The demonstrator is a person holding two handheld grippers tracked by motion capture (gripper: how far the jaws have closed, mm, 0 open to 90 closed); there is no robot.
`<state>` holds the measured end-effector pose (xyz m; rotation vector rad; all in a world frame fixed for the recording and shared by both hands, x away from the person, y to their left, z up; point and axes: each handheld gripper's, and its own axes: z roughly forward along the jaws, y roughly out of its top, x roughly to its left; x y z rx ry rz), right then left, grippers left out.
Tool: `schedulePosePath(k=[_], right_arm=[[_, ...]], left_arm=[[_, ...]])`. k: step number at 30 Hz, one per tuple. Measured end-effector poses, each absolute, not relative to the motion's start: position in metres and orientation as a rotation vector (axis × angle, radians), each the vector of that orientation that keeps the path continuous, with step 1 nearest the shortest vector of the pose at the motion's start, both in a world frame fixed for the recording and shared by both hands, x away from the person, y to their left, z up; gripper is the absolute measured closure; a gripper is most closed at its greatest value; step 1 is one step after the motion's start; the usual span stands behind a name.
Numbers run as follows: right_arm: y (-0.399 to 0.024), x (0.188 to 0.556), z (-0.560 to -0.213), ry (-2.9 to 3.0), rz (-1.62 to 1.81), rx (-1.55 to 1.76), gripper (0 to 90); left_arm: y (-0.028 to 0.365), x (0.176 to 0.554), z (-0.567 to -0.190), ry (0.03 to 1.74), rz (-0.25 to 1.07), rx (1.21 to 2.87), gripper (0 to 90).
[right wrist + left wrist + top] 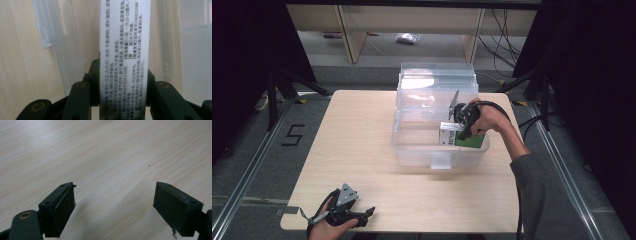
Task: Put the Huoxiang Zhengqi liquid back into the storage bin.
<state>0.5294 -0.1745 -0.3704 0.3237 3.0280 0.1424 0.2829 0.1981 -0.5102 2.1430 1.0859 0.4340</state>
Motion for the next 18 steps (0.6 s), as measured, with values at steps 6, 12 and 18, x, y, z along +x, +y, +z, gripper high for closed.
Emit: schedulePosePath(k=[6,12,18], right_arm=[[-0.177,0.532,-0.377,3.037,0.133,0.287,64.4],[-0.179,0.532,-0.385,3.054,0.155,0.279,64.4],[-0.180,0.532,-0.391,3.052,0.120,0.300,64.3]], left_arm=[[0.198,0.283,-0.510,1.086,0.435,2.146,16.7],[0.198,0.283,-0.510,1.084,0.433,2.146,16.7],[0.198,0.283,-0.510,1.087,0.433,2.142,16.7]])
